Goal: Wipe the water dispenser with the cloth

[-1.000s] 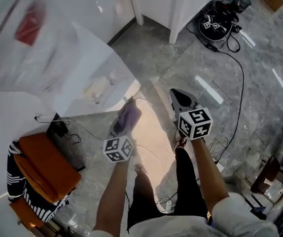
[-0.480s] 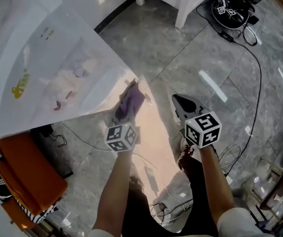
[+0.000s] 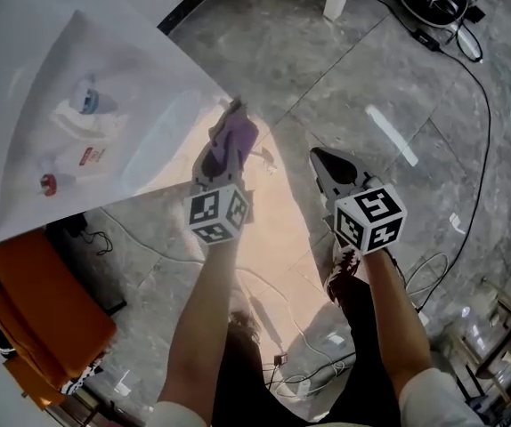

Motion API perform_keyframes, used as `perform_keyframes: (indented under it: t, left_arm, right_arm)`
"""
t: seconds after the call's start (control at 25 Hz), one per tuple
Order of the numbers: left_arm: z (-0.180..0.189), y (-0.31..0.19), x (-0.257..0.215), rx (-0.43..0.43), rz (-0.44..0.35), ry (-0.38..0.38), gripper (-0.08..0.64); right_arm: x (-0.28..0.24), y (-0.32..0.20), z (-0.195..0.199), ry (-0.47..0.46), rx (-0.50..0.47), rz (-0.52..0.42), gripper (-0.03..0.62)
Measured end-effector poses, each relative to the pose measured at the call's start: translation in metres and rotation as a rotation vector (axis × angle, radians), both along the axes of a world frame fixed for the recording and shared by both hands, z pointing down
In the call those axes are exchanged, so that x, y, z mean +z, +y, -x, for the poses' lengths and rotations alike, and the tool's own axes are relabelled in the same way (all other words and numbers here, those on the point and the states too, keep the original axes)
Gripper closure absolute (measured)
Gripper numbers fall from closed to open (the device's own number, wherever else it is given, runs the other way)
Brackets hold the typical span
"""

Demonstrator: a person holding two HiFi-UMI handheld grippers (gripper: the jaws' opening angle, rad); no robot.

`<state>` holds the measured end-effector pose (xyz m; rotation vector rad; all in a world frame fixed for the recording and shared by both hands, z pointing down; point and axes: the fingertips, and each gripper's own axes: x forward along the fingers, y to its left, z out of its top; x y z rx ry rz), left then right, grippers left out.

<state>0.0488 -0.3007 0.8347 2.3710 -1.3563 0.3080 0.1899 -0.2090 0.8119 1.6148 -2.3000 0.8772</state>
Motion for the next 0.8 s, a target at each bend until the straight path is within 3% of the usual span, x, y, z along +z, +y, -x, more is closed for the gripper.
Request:
perform_keyframes:
  t: [0.16,0.56,0.8]
  left_arm:
    - [-0.003,-0.028,0.007,-0.093,-0.052,-0.028,0.494]
    - [0.049,-0.029,0.015,-0.246,-0.01,0.047,0.494]
    - [0.104,-0.009,0.019,-0.295,-0.003,-0.026,0.494]
  right_arm:
    - [0.011,-0.014,-0.015,0.005,0.026,0.008,0.578]
    - [0.015,-0.045,0.021,-0.026,-0.002,0.001,0.578]
    - [0.018,-0.046,0.041,-0.018,-0.033,0.01,0.578]
